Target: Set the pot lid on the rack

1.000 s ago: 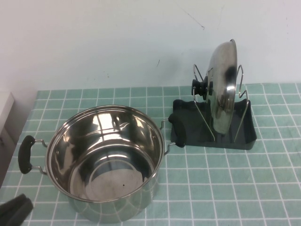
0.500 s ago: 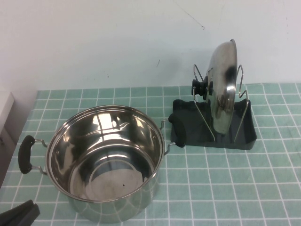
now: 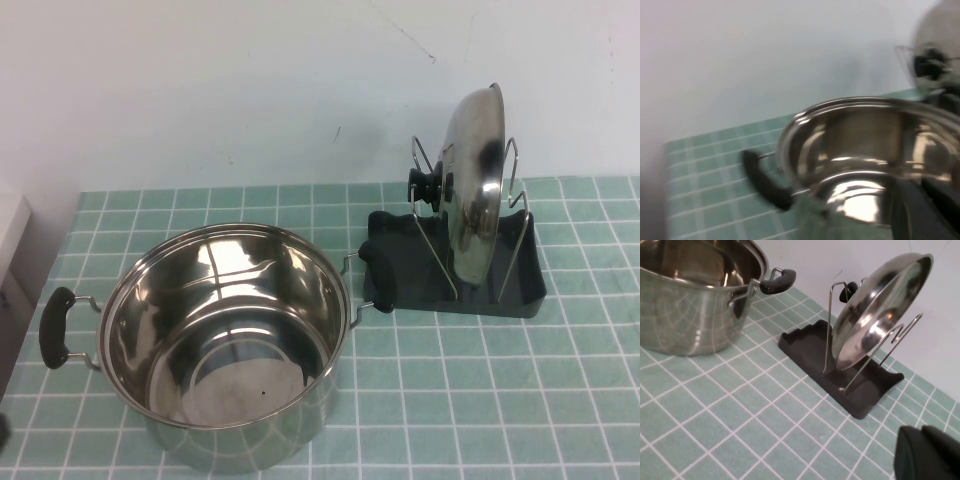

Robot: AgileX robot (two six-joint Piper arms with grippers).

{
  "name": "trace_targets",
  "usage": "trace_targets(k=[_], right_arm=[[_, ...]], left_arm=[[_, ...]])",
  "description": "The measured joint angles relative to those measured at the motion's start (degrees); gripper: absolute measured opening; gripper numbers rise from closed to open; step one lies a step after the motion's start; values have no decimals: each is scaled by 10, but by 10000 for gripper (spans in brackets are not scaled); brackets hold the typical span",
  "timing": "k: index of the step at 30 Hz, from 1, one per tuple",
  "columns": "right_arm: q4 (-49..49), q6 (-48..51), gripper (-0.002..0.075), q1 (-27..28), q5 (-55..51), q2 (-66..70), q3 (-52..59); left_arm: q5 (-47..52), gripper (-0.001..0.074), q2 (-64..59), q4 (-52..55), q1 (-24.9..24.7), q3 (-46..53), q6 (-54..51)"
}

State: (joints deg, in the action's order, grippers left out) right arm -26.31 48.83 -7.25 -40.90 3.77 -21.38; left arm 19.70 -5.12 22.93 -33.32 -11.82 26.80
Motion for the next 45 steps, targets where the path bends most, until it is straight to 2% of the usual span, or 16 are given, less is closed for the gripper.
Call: trace_targets(k=[4,7,12,15,26,45], right_arm=[[-1,0,1,0,0,0,0],[-1,-1,1,0,0,0,0],[-1,-1,1,0,0,0,0],[-1,-1,1,0,0,0,0],[-3,-1,1,0,0,0,0],[-3,-1,1,0,0,0,0]], left_arm=[[1,-2,28,-55,111,26,-27],[-12,-2,50,-89,172,63,-44],[-50,-2,56,-137,241,120,-69],[-75,-2,57,-163,265,133,-72],[-16,-2,58,-200,273,134,-101],[-6,-2,58,-229,250,132,-204]])
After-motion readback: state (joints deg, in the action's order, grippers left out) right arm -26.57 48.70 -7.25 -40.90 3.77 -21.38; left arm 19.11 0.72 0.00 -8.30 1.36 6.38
